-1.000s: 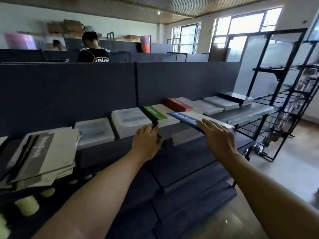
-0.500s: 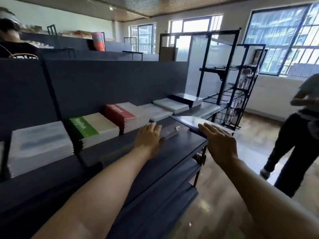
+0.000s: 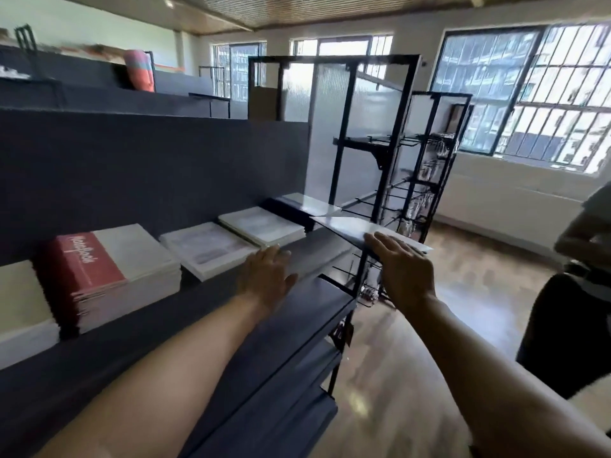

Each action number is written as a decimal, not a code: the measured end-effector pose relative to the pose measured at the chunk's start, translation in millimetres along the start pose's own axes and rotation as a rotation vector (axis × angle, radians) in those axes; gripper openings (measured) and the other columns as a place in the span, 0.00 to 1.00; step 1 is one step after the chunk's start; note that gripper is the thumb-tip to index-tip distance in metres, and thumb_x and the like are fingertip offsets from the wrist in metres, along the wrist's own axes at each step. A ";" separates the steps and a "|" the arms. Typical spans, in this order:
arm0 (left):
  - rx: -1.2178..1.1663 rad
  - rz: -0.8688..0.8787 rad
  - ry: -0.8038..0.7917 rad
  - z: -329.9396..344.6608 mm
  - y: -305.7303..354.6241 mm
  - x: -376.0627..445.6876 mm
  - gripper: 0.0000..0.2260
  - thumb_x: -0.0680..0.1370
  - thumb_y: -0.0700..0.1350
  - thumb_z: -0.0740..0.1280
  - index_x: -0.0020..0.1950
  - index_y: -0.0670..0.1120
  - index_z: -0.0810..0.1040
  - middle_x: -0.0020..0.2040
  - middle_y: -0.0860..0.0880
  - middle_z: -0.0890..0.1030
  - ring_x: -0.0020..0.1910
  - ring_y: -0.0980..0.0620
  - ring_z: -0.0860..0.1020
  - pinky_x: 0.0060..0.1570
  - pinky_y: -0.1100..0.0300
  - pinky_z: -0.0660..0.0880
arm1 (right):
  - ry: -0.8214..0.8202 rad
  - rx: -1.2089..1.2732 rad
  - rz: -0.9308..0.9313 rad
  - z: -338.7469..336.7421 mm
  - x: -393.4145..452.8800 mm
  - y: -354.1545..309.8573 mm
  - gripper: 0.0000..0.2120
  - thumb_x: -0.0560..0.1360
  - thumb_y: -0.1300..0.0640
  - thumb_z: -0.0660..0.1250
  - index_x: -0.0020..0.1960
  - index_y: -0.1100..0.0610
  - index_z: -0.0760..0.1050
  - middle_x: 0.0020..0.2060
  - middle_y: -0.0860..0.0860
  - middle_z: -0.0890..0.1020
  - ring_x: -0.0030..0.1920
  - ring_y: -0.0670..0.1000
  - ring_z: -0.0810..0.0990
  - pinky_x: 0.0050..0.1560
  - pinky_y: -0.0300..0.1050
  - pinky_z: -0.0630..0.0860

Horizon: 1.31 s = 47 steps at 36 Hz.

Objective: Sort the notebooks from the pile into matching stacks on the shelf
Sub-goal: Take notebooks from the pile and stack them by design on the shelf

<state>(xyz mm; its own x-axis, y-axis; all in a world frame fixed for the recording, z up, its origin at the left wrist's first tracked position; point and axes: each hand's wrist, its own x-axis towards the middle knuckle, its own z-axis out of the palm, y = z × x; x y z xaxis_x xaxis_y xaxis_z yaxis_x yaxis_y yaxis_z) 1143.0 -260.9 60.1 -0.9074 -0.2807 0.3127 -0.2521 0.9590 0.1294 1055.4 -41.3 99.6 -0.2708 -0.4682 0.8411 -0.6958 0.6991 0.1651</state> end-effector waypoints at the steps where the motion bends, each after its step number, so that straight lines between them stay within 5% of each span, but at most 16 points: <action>1: 0.009 -0.006 0.008 4.1 5.6 10.5 0.24 0.82 0.55 0.57 0.76 0.48 0.61 0.76 0.47 0.61 0.74 0.47 0.60 0.72 0.54 0.55 | 0.013 0.002 -0.009 8.7 4.9 10.3 0.24 0.67 0.62 0.51 0.51 0.57 0.84 0.46 0.54 0.85 0.42 0.56 0.85 0.32 0.49 0.81; 3: 0.037 -0.029 0.028 12.0 15.3 31.0 0.24 0.81 0.54 0.58 0.75 0.47 0.62 0.76 0.46 0.62 0.74 0.46 0.60 0.72 0.53 0.57 | 0.027 0.008 -0.032 29.2 14.0 32.7 0.19 0.67 0.67 0.60 0.51 0.58 0.83 0.46 0.54 0.85 0.42 0.56 0.85 0.32 0.51 0.81; 7: 0.040 -0.132 0.036 25.4 33.7 61.4 0.25 0.81 0.56 0.58 0.75 0.47 0.62 0.76 0.45 0.60 0.75 0.46 0.58 0.73 0.51 0.56 | -0.008 0.083 -0.003 63.0 36.5 68.9 0.28 0.55 0.75 0.75 0.53 0.57 0.83 0.48 0.54 0.85 0.43 0.56 0.85 0.32 0.52 0.81; 22: 0.146 -0.295 0.049 45.7 43.2 153.0 0.27 0.80 0.60 0.47 0.76 0.49 0.61 0.75 0.46 0.63 0.74 0.46 0.60 0.72 0.52 0.56 | -0.118 0.284 -0.076 184.0 97.3 114.6 0.27 0.52 0.70 0.79 0.50 0.56 0.84 0.44 0.52 0.85 0.39 0.53 0.85 0.29 0.45 0.79; 31: 0.073 -0.326 0.036 55.2 26.1 205.5 0.26 0.82 0.58 0.51 0.78 0.49 0.54 0.78 0.47 0.55 0.76 0.47 0.55 0.73 0.54 0.52 | -0.328 0.271 -0.172 255.8 117.8 96.6 0.21 0.55 0.66 0.78 0.47 0.55 0.82 0.35 0.50 0.82 0.34 0.52 0.83 0.27 0.41 0.77; 36: 0.054 -0.318 0.022 61.9 25.4 229.0 0.26 0.83 0.57 0.52 0.79 0.48 0.54 0.78 0.47 0.55 0.76 0.48 0.56 0.72 0.55 0.53 | -0.560 0.258 -0.179 283.9 126.1 93.0 0.19 0.78 0.61 0.59 0.67 0.48 0.70 0.55 0.48 0.81 0.54 0.53 0.81 0.46 0.46 0.76; 47: -0.029 -0.373 -0.122 89.1 41.6 271.3 0.24 0.83 0.58 0.50 0.77 0.50 0.58 0.77 0.49 0.59 0.75 0.49 0.57 0.72 0.52 0.59 | -0.798 0.462 -0.386 337.7 151.4 107.6 0.29 0.74 0.43 0.68 0.72 0.45 0.63 0.66 0.46 0.73 0.67 0.50 0.70 0.58 0.47 0.71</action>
<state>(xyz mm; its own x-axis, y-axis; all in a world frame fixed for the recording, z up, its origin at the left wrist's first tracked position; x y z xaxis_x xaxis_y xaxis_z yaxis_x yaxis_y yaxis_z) 856.4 -293.8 66.4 -0.7889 -0.6016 0.1252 -0.5643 0.7899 0.2401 714.8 -219.5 70.8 -0.2214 -0.9633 0.1518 -0.9747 0.2232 -0.0052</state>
